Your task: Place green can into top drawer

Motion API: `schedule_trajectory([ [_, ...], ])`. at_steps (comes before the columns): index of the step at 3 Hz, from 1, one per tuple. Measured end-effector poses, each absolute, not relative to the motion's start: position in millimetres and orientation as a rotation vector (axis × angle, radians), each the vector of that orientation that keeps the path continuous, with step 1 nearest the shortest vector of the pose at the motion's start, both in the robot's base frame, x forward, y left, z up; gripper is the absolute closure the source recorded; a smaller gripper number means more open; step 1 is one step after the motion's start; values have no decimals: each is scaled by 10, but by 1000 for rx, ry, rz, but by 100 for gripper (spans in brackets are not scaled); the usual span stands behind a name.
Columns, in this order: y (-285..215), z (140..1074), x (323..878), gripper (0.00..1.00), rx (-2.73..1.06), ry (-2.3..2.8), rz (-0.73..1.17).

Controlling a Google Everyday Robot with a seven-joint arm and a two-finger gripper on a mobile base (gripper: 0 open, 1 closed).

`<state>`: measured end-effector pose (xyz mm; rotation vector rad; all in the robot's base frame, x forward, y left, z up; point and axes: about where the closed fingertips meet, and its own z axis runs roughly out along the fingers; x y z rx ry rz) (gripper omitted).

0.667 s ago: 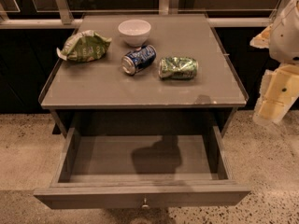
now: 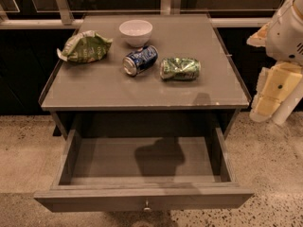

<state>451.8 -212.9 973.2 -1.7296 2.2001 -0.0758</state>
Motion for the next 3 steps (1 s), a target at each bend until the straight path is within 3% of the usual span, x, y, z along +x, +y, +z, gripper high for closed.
schedule_trajectory([
  [1, -1946, 9519, 5040, 0, -1773, 2141, -1],
  [3, -1890, 9459, 5223, 0, -1746, 2091, 29],
])
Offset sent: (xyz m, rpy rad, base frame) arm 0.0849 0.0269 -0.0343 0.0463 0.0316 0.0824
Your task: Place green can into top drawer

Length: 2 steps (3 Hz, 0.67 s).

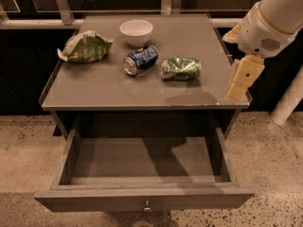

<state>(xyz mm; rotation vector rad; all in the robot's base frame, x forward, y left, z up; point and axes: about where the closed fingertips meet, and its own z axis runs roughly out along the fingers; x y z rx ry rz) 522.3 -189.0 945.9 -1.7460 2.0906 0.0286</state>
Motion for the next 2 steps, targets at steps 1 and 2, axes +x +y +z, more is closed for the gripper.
schedule_trajectory([
  [1, -1743, 9391, 5595, 0, -1681, 2009, 78],
  [2, -1589, 9323, 5985, 0, -1663, 1955, 110],
])
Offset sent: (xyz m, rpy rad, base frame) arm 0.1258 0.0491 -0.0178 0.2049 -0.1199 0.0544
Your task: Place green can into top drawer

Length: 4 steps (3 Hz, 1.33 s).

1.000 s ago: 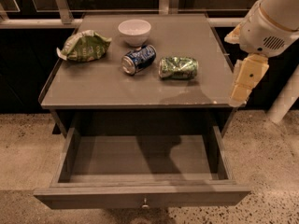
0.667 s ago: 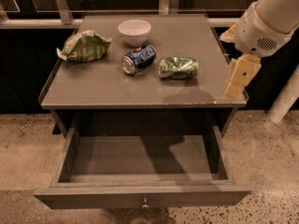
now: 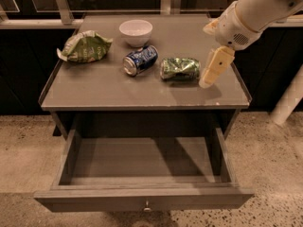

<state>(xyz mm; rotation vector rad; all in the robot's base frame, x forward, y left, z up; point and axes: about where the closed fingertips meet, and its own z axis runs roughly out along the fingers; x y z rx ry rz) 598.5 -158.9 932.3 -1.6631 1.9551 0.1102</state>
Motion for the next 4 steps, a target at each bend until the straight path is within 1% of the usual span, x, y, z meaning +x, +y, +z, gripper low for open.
schedule_trajectory([
  [2, -1614, 9263, 6064, 0, -1638, 1958, 118],
  [4, -1480, 8965, 6417, 0, -1645, 1942, 193],
])
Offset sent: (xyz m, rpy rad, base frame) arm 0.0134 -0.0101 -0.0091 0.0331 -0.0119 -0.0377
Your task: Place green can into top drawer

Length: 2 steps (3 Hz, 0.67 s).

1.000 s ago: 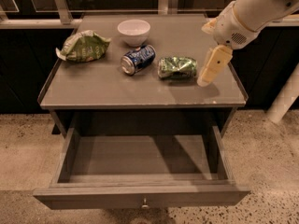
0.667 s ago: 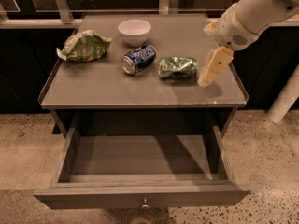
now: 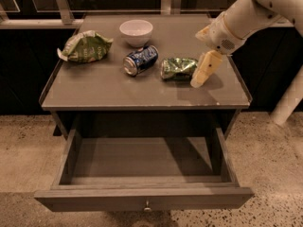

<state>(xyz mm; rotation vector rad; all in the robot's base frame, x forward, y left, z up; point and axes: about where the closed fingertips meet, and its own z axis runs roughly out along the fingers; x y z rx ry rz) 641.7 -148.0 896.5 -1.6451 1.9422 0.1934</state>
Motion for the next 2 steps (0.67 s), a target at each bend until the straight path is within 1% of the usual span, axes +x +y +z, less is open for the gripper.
schedule_trajectory([
  [2, -1336, 8621, 6657, 0, -1663, 1960, 293],
])
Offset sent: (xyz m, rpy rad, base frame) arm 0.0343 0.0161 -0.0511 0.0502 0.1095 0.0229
